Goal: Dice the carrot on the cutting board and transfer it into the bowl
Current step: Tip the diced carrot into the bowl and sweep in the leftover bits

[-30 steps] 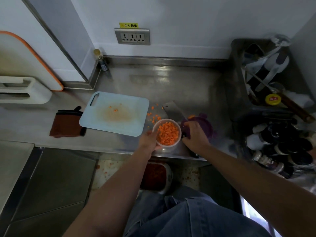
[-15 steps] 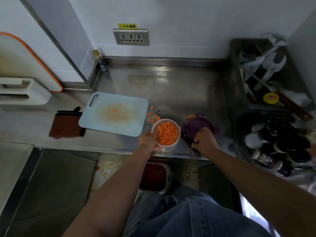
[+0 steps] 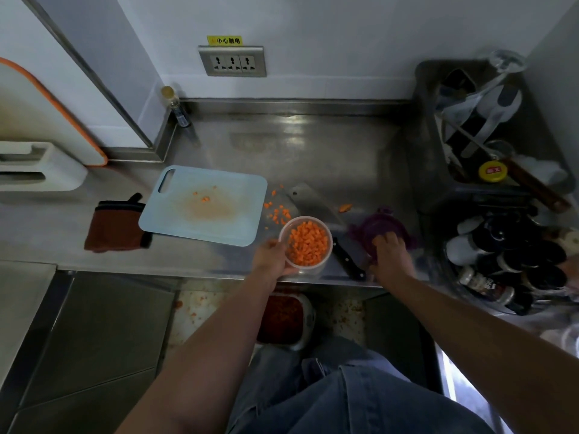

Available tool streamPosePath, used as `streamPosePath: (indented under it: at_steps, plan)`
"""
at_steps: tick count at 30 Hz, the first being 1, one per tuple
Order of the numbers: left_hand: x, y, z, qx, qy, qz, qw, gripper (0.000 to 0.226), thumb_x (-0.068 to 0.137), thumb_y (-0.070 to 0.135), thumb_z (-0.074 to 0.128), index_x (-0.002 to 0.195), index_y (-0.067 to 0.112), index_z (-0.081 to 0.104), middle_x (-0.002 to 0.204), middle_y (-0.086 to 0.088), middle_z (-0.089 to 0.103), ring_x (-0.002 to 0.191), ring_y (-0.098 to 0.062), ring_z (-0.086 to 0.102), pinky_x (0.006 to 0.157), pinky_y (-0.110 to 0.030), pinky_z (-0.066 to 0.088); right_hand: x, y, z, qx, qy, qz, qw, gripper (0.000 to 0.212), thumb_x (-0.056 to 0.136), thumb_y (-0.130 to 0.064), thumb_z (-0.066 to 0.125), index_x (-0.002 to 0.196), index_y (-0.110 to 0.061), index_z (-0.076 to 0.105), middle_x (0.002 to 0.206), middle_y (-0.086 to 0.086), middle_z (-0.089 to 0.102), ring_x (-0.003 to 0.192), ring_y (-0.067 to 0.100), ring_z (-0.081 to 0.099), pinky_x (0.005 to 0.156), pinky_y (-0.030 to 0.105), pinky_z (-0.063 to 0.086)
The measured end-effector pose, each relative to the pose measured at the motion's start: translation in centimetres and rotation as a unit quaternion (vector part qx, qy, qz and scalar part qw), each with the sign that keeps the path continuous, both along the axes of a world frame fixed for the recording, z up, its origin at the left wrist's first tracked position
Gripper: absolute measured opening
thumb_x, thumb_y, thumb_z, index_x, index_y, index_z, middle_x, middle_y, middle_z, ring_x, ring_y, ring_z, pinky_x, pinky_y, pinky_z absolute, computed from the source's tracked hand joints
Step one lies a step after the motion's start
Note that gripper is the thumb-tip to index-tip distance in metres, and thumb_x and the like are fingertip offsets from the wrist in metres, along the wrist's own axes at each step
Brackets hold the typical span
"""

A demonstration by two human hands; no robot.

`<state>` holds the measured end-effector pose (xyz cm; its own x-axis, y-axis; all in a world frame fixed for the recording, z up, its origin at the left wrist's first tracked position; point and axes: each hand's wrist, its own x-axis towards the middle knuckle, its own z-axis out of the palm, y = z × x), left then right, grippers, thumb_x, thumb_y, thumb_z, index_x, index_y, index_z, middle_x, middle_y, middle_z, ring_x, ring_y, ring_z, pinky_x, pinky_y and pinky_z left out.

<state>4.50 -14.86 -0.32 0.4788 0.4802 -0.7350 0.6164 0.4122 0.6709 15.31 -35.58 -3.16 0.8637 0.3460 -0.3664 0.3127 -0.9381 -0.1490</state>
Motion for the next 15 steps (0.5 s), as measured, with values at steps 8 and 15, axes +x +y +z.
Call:
streamPosePath:
  at_steps: [8, 15]
  plan:
    - [0.3, -0.2, -0.5, 0.007, 0.001, 0.010, 1.000, 0.020, 0.100, 0.016, 0.048, 0.081, 0.016, 0.054, 0.083, -0.008, 0.060, 0.074, -0.023, 0.062, 0.079, -0.049, 0.057, 0.4, -0.5, 1.6, 0.066, -0.085, 0.028, 0.994, 0.036, 0.078, -0.011, 0.064, 0.112, -0.005, 0.054, 0.113, 0.016, 0.057, 0.104, 0.034, 0.054, 0.081, 0.038, 0.044]
    - [0.1, -0.3, 0.4, -0.009, -0.002, 0.009, 1.000, 0.012, 0.101, 0.017, 0.043, 0.102, 0.011, 0.053, 0.102, -0.016, 0.060, 0.097, -0.033, 0.062, 0.060, -0.035, 0.057, 3.0, 2.0, 6.6, 0.340, -0.175, -0.096, 0.919, 0.018, 0.091, -0.002, 0.051, 0.109, -0.004, 0.055, 0.096, 0.009, 0.062, 0.082, 0.023, 0.057, 0.071, 0.034, 0.046]
